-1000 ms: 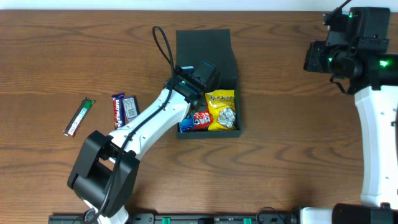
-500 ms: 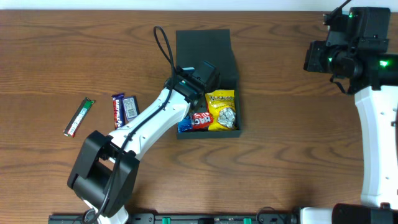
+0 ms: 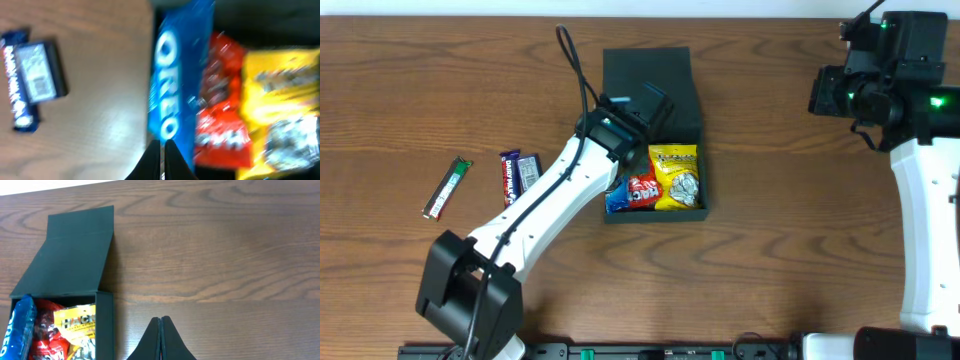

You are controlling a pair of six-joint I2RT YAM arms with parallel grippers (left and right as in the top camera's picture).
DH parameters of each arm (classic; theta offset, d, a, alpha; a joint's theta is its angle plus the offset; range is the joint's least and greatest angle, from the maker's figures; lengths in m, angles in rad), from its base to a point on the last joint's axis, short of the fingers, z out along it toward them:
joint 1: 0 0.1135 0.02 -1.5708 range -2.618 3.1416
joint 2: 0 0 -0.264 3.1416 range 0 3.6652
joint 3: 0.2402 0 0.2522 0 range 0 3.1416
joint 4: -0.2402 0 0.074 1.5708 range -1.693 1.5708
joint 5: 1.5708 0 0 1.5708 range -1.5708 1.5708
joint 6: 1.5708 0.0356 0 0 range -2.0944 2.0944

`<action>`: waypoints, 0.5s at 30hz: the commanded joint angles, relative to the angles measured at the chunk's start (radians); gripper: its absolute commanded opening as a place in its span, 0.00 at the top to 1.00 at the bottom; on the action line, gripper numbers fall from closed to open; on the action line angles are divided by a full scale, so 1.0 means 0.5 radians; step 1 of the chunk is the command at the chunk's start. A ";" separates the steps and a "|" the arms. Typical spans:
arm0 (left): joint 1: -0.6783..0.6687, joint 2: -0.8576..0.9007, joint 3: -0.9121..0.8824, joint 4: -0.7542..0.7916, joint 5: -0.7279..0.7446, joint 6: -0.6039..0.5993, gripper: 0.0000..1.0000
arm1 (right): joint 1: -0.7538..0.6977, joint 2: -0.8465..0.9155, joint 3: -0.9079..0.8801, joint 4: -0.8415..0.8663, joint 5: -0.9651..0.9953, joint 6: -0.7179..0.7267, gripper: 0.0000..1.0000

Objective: Pack container
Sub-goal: 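Lower the Oreo pack upright into the box's left edge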

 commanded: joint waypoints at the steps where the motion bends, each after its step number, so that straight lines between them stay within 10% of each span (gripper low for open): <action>1: 0.002 -0.028 0.006 -0.079 0.014 -0.013 0.94 | -0.019 -0.027 0.000 0.002 -0.008 -0.003 0.98; 15: 0.001 -0.028 -0.101 -0.166 0.247 0.011 0.94 | -0.019 -0.027 0.000 0.004 -0.008 -0.002 0.99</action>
